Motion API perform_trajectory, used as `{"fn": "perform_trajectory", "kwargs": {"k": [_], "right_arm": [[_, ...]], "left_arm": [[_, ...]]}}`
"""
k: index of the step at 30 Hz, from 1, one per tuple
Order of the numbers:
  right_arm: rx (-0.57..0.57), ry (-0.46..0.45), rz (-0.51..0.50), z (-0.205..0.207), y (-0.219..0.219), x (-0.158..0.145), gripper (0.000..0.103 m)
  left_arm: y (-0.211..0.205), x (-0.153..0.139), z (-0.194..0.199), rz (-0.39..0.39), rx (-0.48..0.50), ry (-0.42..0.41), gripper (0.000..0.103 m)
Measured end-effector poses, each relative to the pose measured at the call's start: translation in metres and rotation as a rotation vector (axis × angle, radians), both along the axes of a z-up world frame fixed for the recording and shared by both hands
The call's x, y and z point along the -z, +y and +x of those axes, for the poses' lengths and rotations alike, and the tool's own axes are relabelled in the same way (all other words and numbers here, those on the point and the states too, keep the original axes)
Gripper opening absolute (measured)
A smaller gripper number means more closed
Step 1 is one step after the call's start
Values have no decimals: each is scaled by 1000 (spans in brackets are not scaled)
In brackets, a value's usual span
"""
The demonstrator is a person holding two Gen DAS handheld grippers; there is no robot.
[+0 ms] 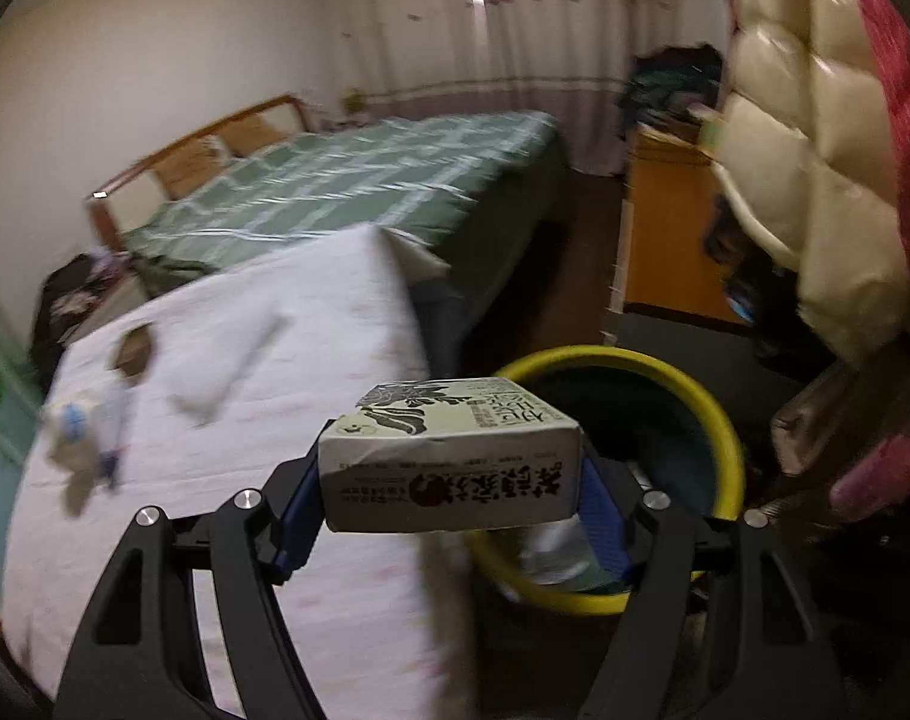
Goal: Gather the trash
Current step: 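Carry the box over the yellow bin and open the right gripper, then grasp the white plastic bottle with the left gripper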
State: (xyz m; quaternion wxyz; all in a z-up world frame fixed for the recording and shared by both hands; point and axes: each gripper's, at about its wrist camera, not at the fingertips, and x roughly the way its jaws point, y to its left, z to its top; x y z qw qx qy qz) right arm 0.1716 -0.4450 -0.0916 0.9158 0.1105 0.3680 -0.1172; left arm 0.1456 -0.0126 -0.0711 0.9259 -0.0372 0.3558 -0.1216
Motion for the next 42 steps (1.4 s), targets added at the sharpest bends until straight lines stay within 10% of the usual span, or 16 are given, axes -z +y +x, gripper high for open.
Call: {"fn": "perform_trajectory", "kwargs": {"k": [12, 42], "right_arm": [[149, 121, 54, 31, -72, 57, 71], [59, 90, 32, 18, -29, 49, 80]], "left_arm": [[-26, 6, 18, 36, 26, 25, 98], [-38, 51, 144, 123, 69, 68, 98]]}}
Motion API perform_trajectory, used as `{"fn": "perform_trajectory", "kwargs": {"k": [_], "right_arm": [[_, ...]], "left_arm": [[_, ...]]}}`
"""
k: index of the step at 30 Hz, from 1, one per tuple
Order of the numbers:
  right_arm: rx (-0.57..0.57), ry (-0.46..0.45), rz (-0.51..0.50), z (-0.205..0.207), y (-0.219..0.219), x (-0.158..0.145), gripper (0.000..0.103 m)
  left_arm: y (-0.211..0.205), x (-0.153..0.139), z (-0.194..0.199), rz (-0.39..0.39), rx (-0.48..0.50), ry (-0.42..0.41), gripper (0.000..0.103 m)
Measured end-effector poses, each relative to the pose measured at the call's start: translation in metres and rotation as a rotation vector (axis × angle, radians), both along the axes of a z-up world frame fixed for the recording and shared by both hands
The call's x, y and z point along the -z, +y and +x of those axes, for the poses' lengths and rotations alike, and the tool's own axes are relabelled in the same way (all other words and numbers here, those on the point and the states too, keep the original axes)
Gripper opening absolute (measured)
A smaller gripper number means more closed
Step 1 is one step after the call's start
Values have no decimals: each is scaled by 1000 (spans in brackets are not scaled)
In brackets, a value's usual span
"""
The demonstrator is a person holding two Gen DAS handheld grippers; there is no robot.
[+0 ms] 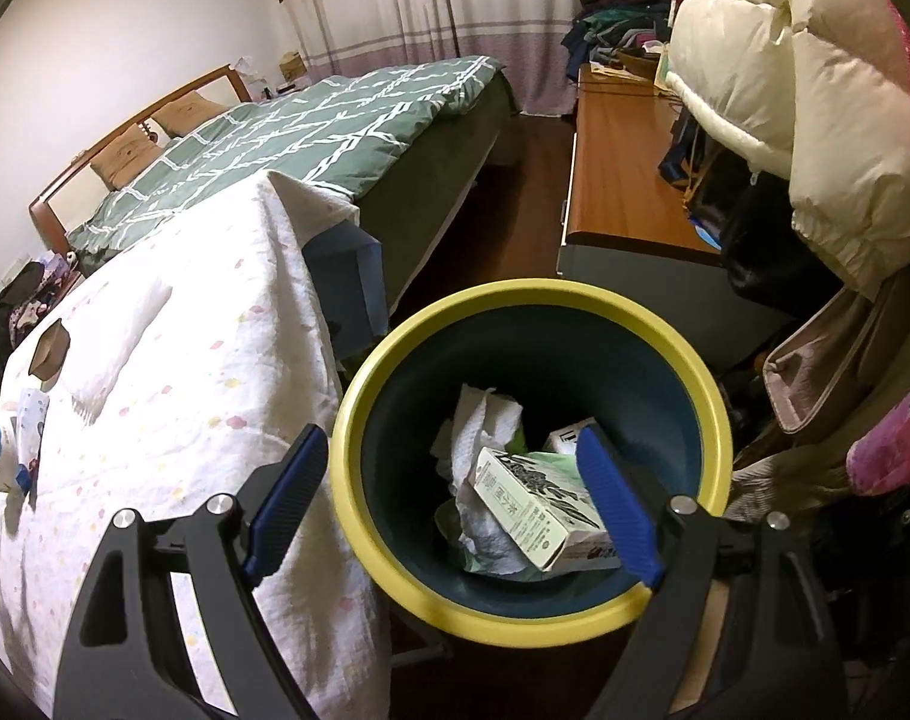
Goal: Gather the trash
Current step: 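Grasp the white plastic bottle with the left gripper, then carry the white bottle over the yellow bin and open the left gripper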
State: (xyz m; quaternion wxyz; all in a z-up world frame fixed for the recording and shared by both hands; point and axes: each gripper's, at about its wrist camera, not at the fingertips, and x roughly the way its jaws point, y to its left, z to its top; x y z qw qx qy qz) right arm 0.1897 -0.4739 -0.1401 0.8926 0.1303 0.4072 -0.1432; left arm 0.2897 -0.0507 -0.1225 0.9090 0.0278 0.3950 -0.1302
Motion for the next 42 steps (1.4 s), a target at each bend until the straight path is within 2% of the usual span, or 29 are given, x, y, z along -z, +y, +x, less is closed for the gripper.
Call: {"fn": "perform_trajectory", "kwargs": {"k": [10, 22, 26, 30, 36, 42], "right_arm": [[-4, 11, 5, 1, 0, 3, 80], [-14, 10, 4, -1, 3, 3, 80], [-18, -4, 4, -5, 4, -2, 80], [-21, -19, -5, -10, 7, -7, 80], [-19, -42, -22, -27, 12, -15, 80], [5, -60, -37, -57, 13, -18, 80]], "left_arm": [[-5, 12, 19, 26, 2, 7, 82], [-10, 12, 19, 59, 14, -2, 80], [-8, 0, 2, 67, 15, -32, 80], [-5, -16, -21, 43, 37, -45, 80], [-27, -46, -60, 19, 137, -82, 80], [-93, -68, -79, -9, 321, -113, 80]]}}
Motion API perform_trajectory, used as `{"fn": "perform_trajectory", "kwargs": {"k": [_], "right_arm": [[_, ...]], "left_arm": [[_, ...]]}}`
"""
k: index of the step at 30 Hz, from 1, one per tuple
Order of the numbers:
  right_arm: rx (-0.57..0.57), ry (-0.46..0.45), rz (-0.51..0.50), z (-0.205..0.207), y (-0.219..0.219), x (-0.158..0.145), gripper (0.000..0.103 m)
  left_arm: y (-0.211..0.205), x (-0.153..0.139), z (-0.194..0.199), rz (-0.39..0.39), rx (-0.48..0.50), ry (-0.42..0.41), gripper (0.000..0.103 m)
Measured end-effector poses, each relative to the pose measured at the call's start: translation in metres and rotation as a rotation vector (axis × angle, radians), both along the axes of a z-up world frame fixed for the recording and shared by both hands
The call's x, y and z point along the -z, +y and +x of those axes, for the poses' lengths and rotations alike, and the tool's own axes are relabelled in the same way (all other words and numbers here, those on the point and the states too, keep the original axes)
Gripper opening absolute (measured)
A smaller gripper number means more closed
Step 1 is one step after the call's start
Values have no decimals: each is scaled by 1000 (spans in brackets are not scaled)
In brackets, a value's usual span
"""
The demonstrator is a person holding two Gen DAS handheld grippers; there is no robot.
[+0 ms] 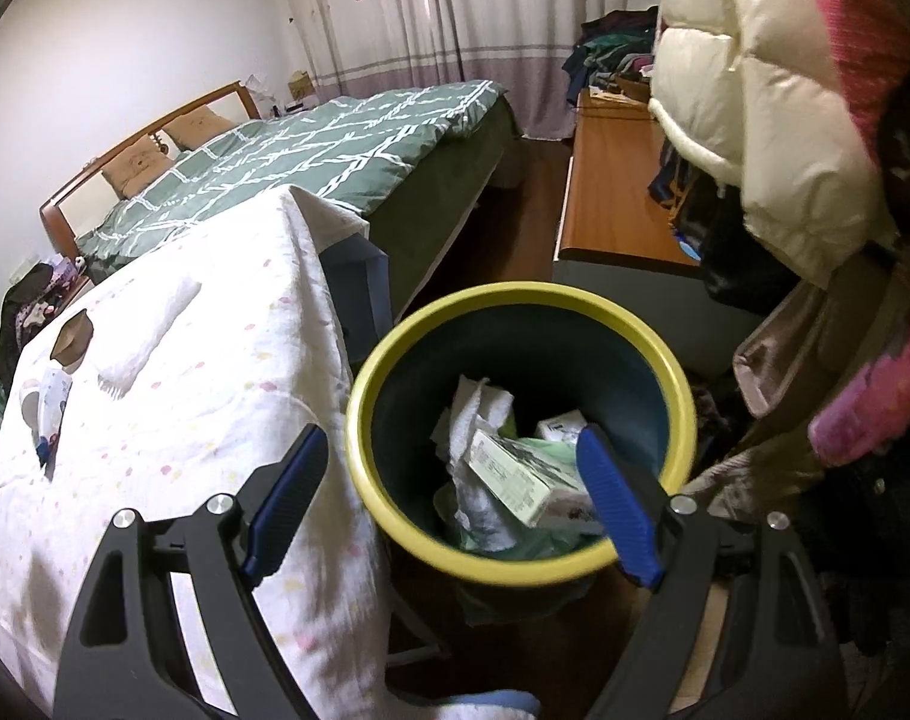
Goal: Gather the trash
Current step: 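Carry the white bottle over the yellow bin and open the left gripper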
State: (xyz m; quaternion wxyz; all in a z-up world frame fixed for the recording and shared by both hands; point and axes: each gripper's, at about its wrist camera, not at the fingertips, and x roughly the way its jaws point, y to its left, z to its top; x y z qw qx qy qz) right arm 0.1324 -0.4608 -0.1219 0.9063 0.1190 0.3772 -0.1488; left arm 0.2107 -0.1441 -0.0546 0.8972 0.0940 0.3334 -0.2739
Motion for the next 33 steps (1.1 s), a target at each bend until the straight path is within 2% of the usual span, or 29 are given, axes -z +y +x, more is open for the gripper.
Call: {"fn": "perform_trajectory", "kwargs": {"k": [6, 9, 14, 19, 24, 30, 32, 33], "right_arm": [[56, -18, -54, -39, -10, -10, 80], [84, -22, -68, -60, -20, -13, 80], [119, -15, -70, -87, -35, -10, 80], [146, -5, -51, -101, -51, -3, 80], [165, 6, -27, -107, -64, 7, 80], [170, 15, -15, -107, -68, 13, 80], [169, 16, -16, -107, -67, 12, 80], [170, 15, -16, -107, -66, 12, 80]], "left_arm": [[-94, -5, 4, 4, 195, 13, 80], [-148, 1, 11, 1, 287, 51, 80], [-226, 20, 20, 22, 374, 89, 80], [-290, 46, 34, 44, 435, 169, 80], [-332, 69, 45, 75, 449, 198, 80], [-353, 78, 56, 74, 449, 201, 81], [-358, 78, 58, 76, 442, 193, 93], [-357, 77, 58, 69, 435, 187, 93]]}}
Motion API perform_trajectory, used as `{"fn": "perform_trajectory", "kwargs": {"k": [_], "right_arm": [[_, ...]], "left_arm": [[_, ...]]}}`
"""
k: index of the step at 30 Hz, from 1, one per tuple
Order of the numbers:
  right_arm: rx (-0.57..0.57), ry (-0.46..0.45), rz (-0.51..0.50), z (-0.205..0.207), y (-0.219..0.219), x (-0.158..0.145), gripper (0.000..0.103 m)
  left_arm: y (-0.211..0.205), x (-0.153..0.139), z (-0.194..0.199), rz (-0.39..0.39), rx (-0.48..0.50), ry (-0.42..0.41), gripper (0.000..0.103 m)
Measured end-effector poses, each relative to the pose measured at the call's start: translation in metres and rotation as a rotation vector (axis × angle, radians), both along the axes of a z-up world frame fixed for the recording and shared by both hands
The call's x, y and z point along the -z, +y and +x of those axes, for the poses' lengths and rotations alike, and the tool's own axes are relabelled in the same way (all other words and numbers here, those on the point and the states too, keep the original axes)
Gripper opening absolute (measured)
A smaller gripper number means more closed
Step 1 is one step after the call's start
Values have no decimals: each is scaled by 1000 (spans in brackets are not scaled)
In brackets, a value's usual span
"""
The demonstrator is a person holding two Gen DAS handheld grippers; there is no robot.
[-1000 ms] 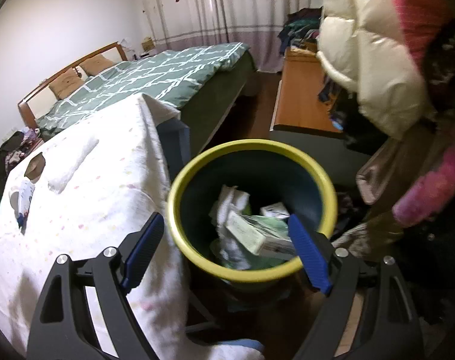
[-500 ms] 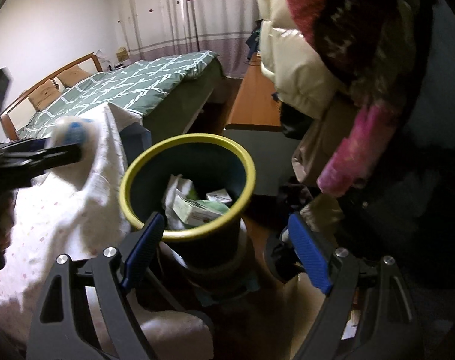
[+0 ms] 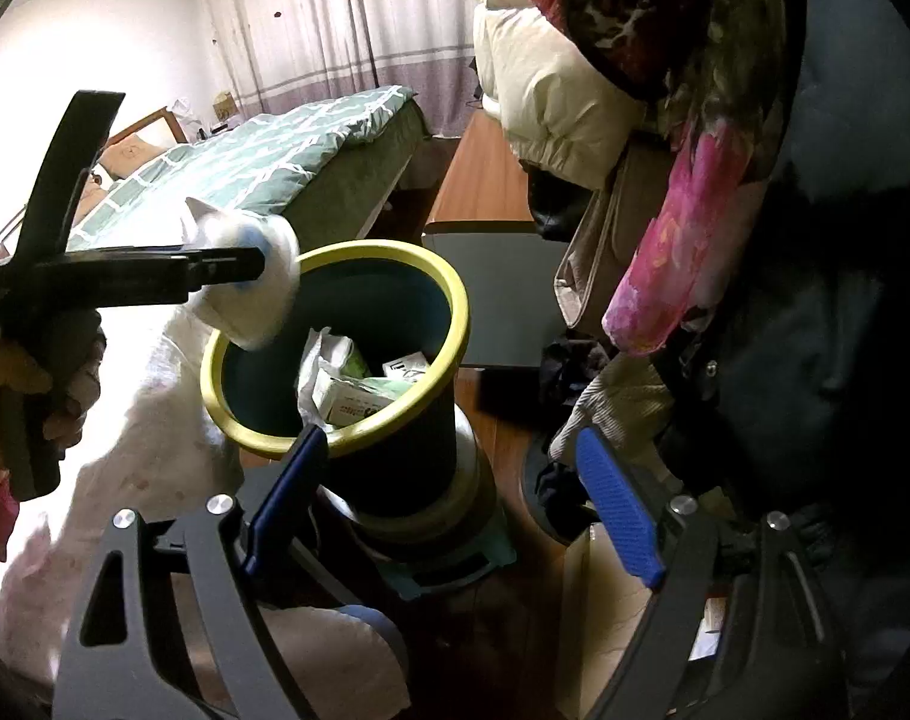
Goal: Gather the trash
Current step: 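Carry the white bottle over the yellow bin and open the left gripper, then grasp the white foam mesh net with the right gripper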
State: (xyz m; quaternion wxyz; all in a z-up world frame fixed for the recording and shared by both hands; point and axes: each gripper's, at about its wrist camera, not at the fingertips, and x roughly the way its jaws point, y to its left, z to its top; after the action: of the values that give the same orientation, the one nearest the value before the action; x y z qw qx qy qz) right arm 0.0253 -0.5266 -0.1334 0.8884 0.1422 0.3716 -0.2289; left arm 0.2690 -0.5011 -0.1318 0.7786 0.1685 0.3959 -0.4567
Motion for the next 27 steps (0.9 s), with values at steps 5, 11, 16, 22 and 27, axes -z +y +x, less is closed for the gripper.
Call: {"fn": "perform_trajectory", "kwargs": {"k": [5, 11, 16, 22, 27], "right_arm": [[-10, -5, -6, 1, 4, -3, 80], [-46, 2, -16, 12, 15, -3, 80], [-113, 8, -17, 33, 36, -3, 80], [-238, 18, -25, 75, 80, -4, 80], [-362, 32, -7, 121, 121, -9, 80]], "left_arm": [[21, -16, 1, -50, -27, 25, 95], [97, -58, -20, -130, -103, -23, 98], [183, -75, -39, -169, -219, -44, 98], [300, -74, -62, -175, -444, -102, 98], [393, -68, -82, -148, -645, -151, 98]]}}
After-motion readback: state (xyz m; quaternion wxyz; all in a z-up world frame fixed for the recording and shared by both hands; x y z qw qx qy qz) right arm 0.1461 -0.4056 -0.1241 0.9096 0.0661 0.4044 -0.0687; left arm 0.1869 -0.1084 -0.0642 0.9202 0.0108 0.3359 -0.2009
